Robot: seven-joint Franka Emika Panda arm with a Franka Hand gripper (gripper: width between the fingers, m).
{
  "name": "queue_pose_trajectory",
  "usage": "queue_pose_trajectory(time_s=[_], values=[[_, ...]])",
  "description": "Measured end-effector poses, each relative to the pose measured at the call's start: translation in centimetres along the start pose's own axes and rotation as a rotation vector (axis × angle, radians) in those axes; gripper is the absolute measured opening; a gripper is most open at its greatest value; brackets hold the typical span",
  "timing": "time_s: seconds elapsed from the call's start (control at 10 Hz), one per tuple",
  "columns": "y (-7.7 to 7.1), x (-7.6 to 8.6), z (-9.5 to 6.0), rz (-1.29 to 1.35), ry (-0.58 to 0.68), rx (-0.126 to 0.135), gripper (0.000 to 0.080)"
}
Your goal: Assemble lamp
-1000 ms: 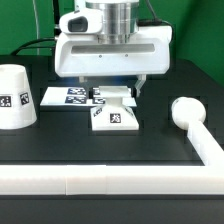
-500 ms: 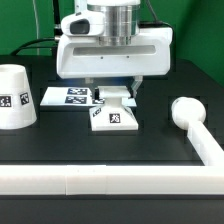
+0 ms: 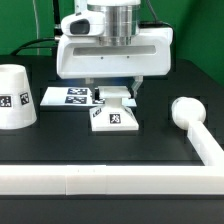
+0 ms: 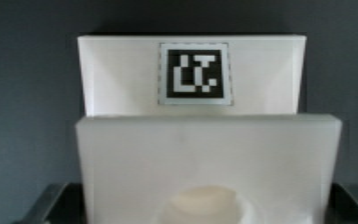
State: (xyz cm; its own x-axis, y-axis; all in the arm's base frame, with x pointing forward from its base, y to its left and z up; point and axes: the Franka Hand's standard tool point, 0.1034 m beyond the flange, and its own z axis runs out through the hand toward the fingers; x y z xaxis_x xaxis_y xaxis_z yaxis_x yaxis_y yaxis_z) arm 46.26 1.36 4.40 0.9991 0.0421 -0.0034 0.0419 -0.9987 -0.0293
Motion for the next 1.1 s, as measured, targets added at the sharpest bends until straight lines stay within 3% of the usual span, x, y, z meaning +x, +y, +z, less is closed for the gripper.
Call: queue_pose_trajectory(time_s=[0.3, 0.9, 1.1], values=[[-1.0, 3.4, 0.0, -0.016, 0.035, 0.003, 0.0534], [-6.7, 12.5, 0.0, 0.049, 0.139, 0.026, 0.0535], [-7.1, 14.0, -0.1, 0.052, 0.159, 0.028, 0.0535]])
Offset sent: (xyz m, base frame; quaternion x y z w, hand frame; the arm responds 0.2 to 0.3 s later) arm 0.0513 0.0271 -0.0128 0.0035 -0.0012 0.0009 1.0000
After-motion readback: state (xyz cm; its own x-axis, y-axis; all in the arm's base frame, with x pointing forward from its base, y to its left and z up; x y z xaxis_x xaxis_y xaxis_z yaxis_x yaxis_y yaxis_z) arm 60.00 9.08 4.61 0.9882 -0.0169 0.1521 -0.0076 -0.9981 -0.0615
